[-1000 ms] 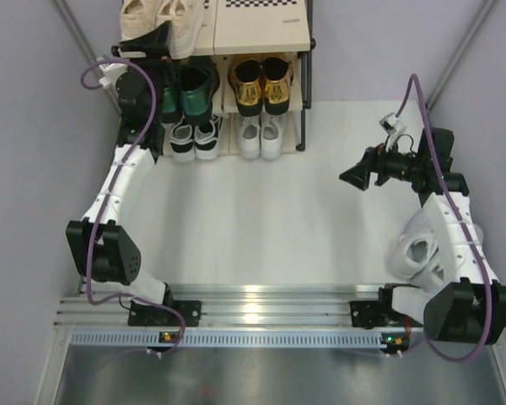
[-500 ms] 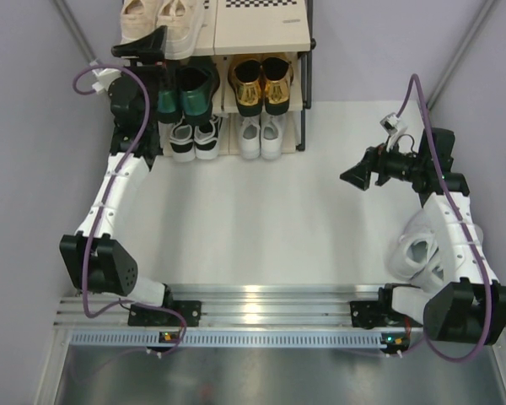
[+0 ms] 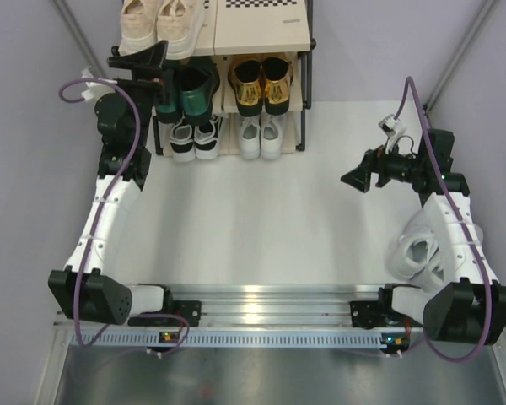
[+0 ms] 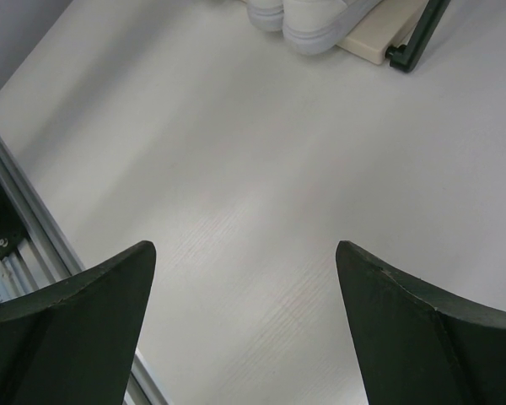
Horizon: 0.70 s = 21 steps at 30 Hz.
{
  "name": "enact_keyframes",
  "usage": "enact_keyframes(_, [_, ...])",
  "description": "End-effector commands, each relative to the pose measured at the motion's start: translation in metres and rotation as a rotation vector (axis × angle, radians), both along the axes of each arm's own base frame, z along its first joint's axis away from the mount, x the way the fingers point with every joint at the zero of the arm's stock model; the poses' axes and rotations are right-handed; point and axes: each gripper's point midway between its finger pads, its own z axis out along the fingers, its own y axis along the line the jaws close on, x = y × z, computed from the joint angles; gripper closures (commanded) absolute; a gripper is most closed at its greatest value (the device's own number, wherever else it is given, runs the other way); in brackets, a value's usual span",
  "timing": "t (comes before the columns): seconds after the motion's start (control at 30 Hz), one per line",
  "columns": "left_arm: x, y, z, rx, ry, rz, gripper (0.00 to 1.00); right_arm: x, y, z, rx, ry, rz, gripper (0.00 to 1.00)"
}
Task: Place and organize the shoes onto the shoe shelf
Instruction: Pick up the shoe at the center of the board.
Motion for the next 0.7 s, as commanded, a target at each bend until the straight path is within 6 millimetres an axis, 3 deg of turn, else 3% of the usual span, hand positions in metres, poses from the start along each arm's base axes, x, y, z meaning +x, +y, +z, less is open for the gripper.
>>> enact_keyframes(0.0, [-0.033,0.002,0.008,0.064,-0.022,-0.003,0.02,0.006,-0.006,0.024,-0.039,-0.099,0.003,0.12])
enact_keyframes(0.1, [-0.046,-0.004,-0.011,0.172,0.02,-0.03,0.02,0.006,-0.009,0.025,-0.06,-0.098,-0.01,0.12])
enact_keyframes(0.13, [-0.057,-0.004,-0.009,0.24,0.006,-0.024,0.02,0.007,-0.01,0.024,-0.069,-0.094,-0.016,0.12])
enact_keyframes(0.2, [-0.074,-0.01,-0.025,0.328,0.046,-0.062,0.02,0.008,-0.016,0.021,-0.098,-0.076,-0.037,0.12])
enact_keyframes(0.27, [-0.083,-0.014,-0.057,0.446,0.105,-0.094,0.02,0.011,-0.023,0.016,-0.124,-0.051,-0.067,0.12])
enact_keyframes(0.37, [-0.109,-0.016,-0.09,0.518,0.143,-0.126,0.02,0.017,-0.042,-0.002,-0.185,0.045,-0.147,0.12])
enact_keyframes(0.4, [-0.121,-0.019,-0.118,0.52,0.174,-0.159,0.02,0.022,-0.053,-0.012,-0.223,0.079,-0.187,0.12])
enact_keyframes(0.47, [-0.133,-0.024,-0.14,0.496,0.186,-0.198,0.02,0.021,-0.073,-0.024,-0.263,0.138,-0.254,0.12])
enact_keyframes(0.5, [-0.145,-0.027,-0.163,0.48,0.204,-0.229,0.02,0.024,-0.092,-0.033,-0.325,0.166,-0.323,0.12])
enact_keyframes(0.6, [-0.164,-0.031,-0.183,0.408,0.198,-0.259,0.02,0.018,-0.14,-0.053,-0.468,0.245,-0.477,0.13])
enact_keyframes(0.63, [-0.167,-0.035,-0.205,0.374,0.219,-0.291,0.02,0.013,-0.155,-0.059,-0.503,0.275,-0.523,0.13])
enact_keyframes(0.67, [-0.171,-0.037,-0.213,0.356,0.226,-0.31,0.02,0.01,-0.166,-0.062,-0.535,0.281,-0.541,0.13])
